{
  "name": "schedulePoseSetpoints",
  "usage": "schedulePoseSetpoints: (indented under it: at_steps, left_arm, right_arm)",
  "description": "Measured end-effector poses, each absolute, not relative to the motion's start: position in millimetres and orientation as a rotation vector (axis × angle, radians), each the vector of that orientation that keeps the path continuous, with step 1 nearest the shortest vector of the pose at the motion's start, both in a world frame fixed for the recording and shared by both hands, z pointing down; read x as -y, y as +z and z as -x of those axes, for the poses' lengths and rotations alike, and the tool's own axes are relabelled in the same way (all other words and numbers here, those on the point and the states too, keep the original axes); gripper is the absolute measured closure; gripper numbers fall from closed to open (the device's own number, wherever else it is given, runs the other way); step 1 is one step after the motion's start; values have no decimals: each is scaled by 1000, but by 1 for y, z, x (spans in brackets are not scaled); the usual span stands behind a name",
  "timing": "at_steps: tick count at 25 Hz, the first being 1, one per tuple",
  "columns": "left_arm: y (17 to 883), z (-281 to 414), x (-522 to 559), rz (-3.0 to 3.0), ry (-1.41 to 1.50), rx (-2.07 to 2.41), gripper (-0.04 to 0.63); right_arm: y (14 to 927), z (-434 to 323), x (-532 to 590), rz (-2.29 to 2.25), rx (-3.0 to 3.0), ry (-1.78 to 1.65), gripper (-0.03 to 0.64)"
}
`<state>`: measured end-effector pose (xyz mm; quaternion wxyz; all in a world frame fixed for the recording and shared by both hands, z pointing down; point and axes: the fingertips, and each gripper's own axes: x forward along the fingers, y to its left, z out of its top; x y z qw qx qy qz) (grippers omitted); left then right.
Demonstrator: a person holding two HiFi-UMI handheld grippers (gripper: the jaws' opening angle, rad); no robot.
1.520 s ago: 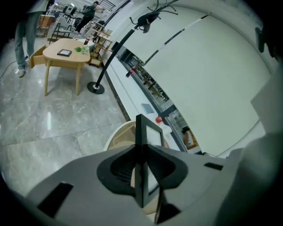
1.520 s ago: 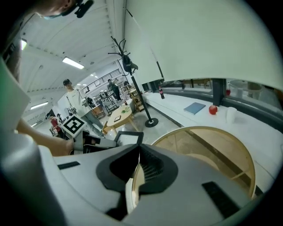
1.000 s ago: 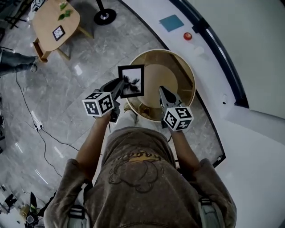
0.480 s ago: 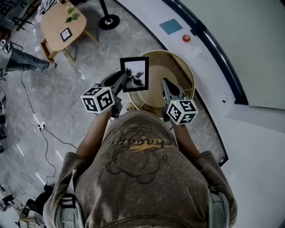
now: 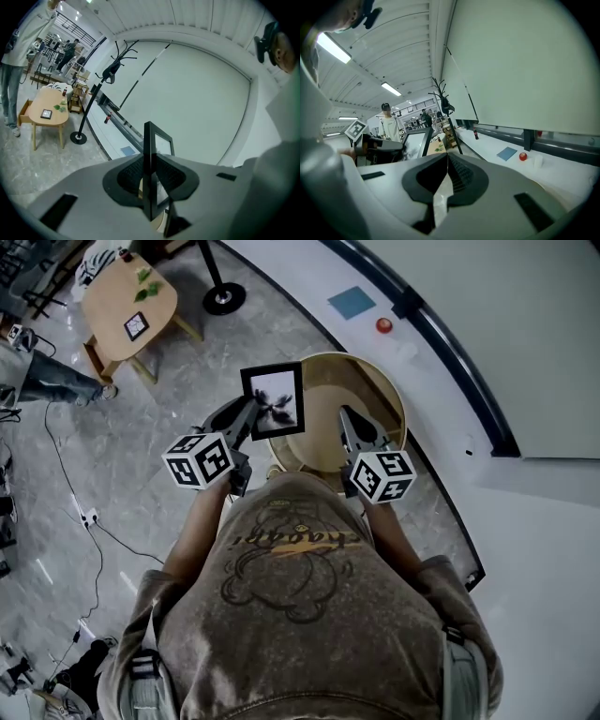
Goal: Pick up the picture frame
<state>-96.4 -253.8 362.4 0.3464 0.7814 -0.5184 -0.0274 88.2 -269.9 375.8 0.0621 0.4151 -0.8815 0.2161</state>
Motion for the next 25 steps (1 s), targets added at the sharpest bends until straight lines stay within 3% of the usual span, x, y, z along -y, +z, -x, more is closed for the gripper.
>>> schedulePoseSetpoints:
  at_steps: [25]
  left_arm:
    - [372,94,253,-1982,-87,1347,502]
  right_arm:
    - [383,-89,272,-1198,2656,631,597]
